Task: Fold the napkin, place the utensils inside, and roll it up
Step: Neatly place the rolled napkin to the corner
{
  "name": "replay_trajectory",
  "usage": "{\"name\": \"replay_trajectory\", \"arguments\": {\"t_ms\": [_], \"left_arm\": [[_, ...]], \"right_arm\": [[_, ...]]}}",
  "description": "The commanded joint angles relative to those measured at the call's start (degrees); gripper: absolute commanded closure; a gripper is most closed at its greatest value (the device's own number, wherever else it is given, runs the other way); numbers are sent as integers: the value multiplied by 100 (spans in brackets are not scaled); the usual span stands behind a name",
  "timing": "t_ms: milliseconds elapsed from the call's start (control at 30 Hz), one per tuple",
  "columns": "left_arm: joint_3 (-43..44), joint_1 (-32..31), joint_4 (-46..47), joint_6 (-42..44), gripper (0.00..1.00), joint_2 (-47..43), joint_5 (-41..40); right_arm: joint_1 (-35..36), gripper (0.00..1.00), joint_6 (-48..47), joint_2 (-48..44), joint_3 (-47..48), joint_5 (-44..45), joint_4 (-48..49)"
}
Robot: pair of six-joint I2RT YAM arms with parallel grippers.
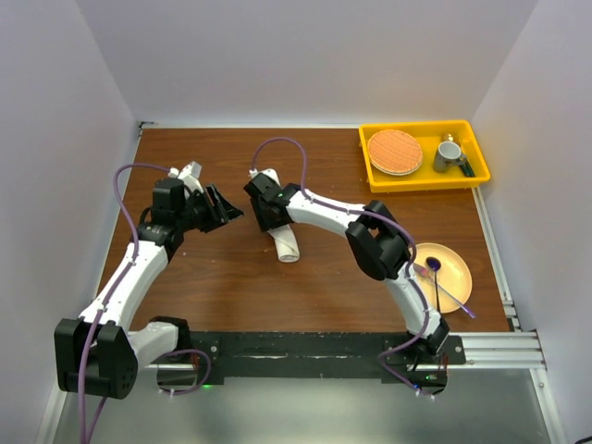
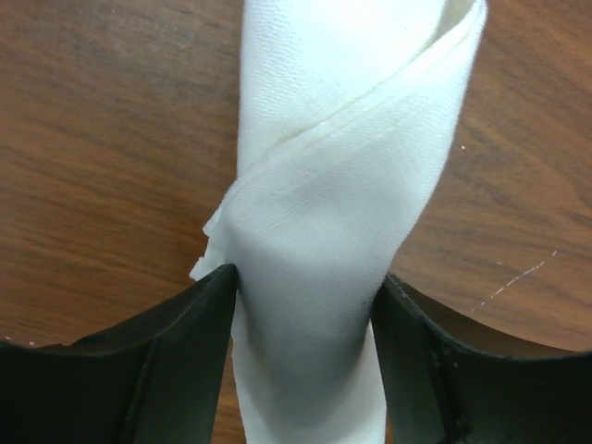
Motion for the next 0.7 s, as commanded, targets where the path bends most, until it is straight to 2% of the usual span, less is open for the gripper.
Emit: {"name": "replay_trajectory", "arguments": {"t_ms": [0,133,467,667], "left_arm": [[17,20,127,58,47,-45,146],[26,20,162,40,47,52,198],[35,20,312,-30,47,333,234],[9,20,426,-65,47,544,225]], "right_arm": [[-349,47,198,-291,-404,-284,310],[-692,55,330,-476,-808,-653,819],[-1843,55,699,-73,-335,-1199,1347],[-2502,53,1559,349,106,-1182,1707]]}}
